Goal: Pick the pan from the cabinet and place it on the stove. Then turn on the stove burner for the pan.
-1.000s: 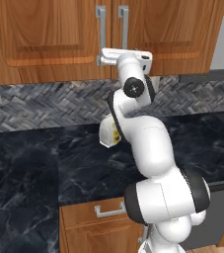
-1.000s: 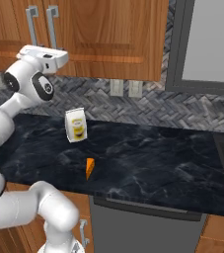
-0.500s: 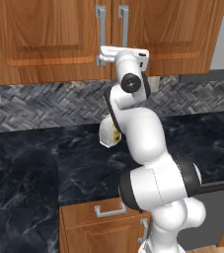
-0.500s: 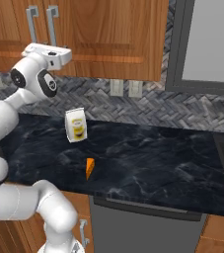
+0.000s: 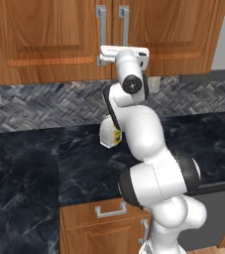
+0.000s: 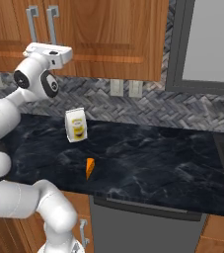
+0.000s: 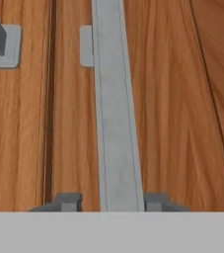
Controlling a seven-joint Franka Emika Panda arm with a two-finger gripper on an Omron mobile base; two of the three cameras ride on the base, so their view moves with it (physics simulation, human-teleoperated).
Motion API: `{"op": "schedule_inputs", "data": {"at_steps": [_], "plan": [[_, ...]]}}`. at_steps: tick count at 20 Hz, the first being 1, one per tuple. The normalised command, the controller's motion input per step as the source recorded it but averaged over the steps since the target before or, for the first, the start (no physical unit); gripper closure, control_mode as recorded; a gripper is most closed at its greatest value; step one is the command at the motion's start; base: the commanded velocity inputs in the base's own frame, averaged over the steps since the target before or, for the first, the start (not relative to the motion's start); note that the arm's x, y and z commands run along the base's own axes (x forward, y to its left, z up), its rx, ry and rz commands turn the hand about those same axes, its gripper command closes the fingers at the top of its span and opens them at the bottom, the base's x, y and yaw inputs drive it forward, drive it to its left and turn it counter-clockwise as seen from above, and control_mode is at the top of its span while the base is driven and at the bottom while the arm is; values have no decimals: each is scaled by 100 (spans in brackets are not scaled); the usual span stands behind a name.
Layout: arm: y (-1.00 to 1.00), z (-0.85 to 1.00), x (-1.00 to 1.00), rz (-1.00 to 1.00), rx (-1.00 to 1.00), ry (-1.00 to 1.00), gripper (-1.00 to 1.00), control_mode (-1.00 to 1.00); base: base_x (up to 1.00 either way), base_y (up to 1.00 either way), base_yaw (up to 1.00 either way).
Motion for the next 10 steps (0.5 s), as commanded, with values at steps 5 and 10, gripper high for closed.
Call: {"op": "schedule_inputs", "data": {"at_steps": [5, 10], "plan": [[0, -12, 0, 0, -1, 7, 100, -100, 0, 0, 0], [-19, -4, -25, 0, 0, 6, 100, -100, 0, 0, 0]]}}
